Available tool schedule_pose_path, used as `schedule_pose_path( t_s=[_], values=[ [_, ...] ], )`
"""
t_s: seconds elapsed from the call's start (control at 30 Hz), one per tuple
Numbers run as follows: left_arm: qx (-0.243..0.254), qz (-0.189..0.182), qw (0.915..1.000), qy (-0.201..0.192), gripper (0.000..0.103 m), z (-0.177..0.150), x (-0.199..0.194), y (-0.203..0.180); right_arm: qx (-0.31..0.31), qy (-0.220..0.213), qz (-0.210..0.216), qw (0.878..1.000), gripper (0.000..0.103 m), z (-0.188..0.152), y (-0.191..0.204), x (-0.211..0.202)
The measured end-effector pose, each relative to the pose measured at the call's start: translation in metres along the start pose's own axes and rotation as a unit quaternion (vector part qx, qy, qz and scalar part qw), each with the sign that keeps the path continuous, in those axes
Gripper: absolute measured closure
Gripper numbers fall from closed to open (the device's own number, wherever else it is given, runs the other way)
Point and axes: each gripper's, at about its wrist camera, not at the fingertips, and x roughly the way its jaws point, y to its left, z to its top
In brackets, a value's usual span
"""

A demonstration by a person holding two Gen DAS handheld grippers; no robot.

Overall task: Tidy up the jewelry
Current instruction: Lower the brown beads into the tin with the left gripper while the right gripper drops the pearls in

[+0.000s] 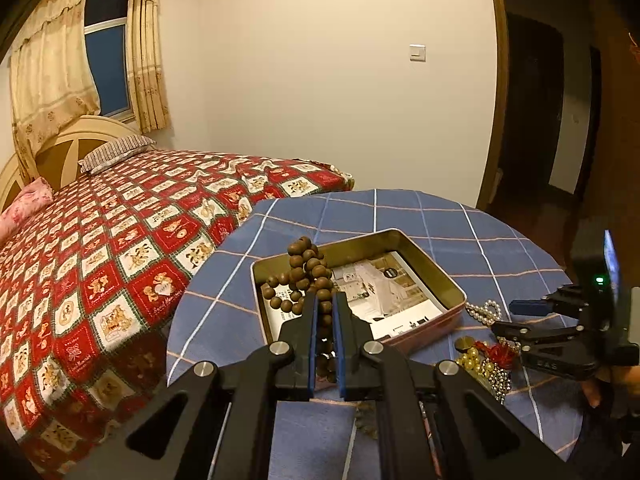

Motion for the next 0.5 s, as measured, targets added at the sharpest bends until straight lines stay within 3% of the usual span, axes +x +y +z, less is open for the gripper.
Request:
schedule_pose_path(
  t_s=[0.03, 0.17, 0.5],
  values=[
    [0.0, -0.001, 1.0, 0.001, 0.097, -0.001, 0.001, -0.001, 0.002, 0.007, 0.002, 1.0, 0.064, -0.001, -0.001, 0.004],
    [0.001, -0.004, 1.0, 0.004, 0.097, 0.0, 0.006, -0.001, -0.005, 0.019, 0.015, 1.0, 0.086, -0.002, 0.0, 0.008],
    [0.008, 0.002, 0.9999, -0.008, 0.097, 0.014, 0.005, 0.006, -0.04, -0.038, -0.026, 0.998, 0.087, 0.01, 0.009, -0.026]
  ],
)
